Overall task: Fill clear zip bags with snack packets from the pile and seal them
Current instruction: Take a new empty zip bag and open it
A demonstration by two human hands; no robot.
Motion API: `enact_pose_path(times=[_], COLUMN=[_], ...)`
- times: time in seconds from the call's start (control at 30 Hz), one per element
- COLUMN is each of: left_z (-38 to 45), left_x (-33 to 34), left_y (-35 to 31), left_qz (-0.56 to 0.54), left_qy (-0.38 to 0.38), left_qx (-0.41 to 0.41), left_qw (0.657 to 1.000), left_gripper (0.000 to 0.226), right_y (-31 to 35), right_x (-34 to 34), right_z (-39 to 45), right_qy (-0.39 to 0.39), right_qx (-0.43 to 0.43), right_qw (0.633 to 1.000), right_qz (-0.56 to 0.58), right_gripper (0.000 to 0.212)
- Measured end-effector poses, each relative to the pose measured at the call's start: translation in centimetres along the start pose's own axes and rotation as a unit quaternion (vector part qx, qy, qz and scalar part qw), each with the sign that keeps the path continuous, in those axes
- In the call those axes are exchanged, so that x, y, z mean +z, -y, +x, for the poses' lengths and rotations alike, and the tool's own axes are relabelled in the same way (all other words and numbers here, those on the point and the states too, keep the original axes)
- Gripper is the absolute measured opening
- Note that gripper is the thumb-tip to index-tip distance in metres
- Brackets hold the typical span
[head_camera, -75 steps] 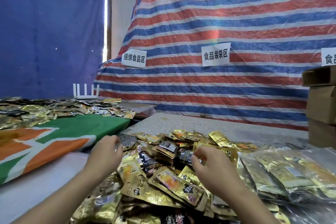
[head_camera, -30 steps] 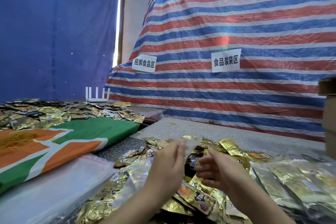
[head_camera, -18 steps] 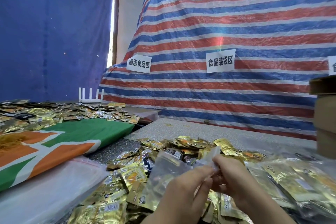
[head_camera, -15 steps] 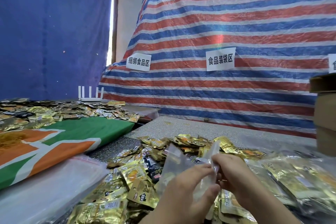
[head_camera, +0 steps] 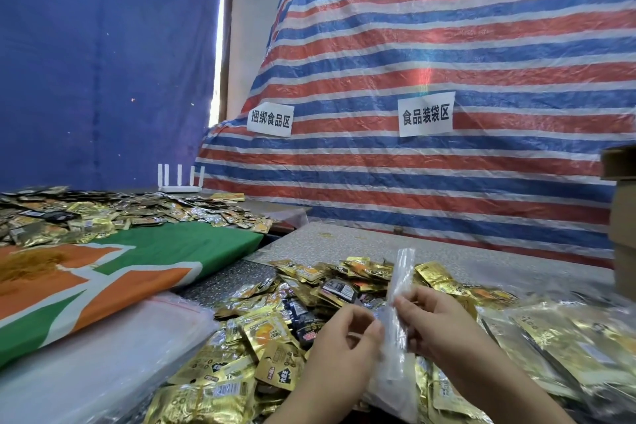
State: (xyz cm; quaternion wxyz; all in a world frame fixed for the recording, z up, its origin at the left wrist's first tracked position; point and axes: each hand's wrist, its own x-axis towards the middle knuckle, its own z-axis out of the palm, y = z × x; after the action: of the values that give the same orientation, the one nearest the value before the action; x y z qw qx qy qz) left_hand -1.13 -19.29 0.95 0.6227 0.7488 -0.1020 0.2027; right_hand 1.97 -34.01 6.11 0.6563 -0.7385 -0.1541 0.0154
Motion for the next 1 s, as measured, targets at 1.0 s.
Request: enact_pose_path(times=[1.0], left_z=[0.0], left_x=[-1.2], left_y=[0.2], left_qz=[0.14], left_qy=[0.0], left_qx=[0.16], left_qw=[0.977], left_gripper=[0.04], right_y=[1.5], right_x=[0.4], right_z=[-1.6], right_qy=[0.068], right_qx=[0.02], right_qw=[0.989], right_qz=[-0.128], right_gripper=[0.015])
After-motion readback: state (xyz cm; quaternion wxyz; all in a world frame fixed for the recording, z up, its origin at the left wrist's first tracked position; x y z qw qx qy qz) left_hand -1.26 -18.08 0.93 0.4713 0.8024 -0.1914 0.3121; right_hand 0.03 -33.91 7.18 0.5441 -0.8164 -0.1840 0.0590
